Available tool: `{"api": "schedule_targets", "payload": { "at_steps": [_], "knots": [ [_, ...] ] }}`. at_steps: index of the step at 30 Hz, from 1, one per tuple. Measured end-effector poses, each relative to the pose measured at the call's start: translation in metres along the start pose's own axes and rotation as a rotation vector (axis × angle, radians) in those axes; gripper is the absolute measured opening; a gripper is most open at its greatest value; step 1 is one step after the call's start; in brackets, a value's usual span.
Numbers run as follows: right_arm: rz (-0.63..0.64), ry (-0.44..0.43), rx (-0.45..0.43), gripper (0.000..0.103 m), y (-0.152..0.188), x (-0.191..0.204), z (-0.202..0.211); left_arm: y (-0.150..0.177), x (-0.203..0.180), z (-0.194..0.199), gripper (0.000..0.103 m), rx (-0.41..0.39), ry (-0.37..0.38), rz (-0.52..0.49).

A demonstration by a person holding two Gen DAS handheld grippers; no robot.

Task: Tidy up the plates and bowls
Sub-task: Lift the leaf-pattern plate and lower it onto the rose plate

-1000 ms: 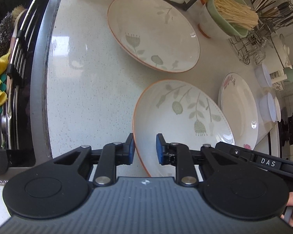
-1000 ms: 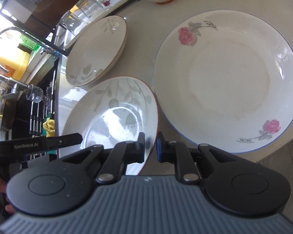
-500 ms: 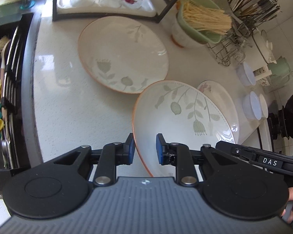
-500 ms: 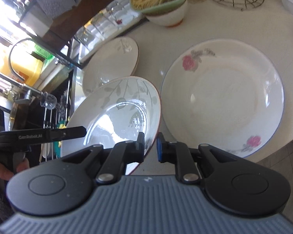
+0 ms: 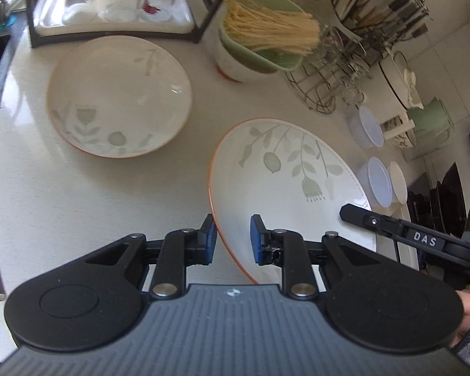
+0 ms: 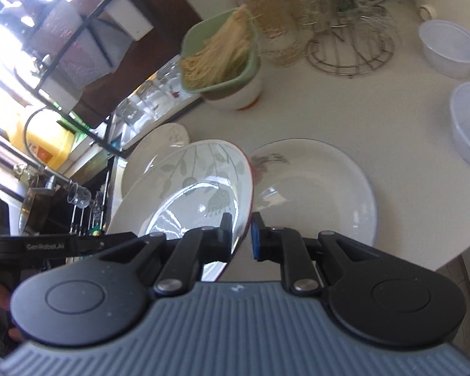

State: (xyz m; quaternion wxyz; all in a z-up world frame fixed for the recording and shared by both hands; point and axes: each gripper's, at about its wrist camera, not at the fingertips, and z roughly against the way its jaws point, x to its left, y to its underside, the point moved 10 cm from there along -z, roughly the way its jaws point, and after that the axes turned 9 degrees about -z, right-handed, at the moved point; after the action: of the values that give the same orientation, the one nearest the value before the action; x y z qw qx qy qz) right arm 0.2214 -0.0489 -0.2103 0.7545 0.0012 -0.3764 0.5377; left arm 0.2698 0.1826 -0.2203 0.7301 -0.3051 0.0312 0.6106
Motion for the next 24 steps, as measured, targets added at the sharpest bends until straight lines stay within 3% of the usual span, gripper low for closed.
{"api": "schedule_targets", "payload": {
  "at_steps": [3, 6, 10, 20, 24],
  "knots": [
    [-0.037, 0.017, -0.004, 0.016, 0.000, -0.022, 0.001, 0.002, -0.013, -0.013, 0.026, 0.012, 0.011, 0.016],
    [0.036, 0.090, -0.021, 0.016, 0.000, -0.034, -0.002, 0.002, -0.023, -0.027, 0.026, 0.034, 0.017, 0.005],
    [0.005, 0.087, -0.024, 0.016, -0.008, -0.051, -0.006, -0.003, -0.029, -0.043, 0.026, 0.064, 0.017, -0.015],
    [-0.026, 0.108, 0.016, 0.017, -0.005, -0.076, -0.018, -0.010, -0.039, -0.072, 0.026, 0.118, -0.060, -0.080],
    [-0.013, 0.126, 0.031, 0.018, -0.003, -0.082, -0.023, -0.010, -0.038, -0.083, 0.026, 0.115, -0.101, -0.030]
  ]
}}
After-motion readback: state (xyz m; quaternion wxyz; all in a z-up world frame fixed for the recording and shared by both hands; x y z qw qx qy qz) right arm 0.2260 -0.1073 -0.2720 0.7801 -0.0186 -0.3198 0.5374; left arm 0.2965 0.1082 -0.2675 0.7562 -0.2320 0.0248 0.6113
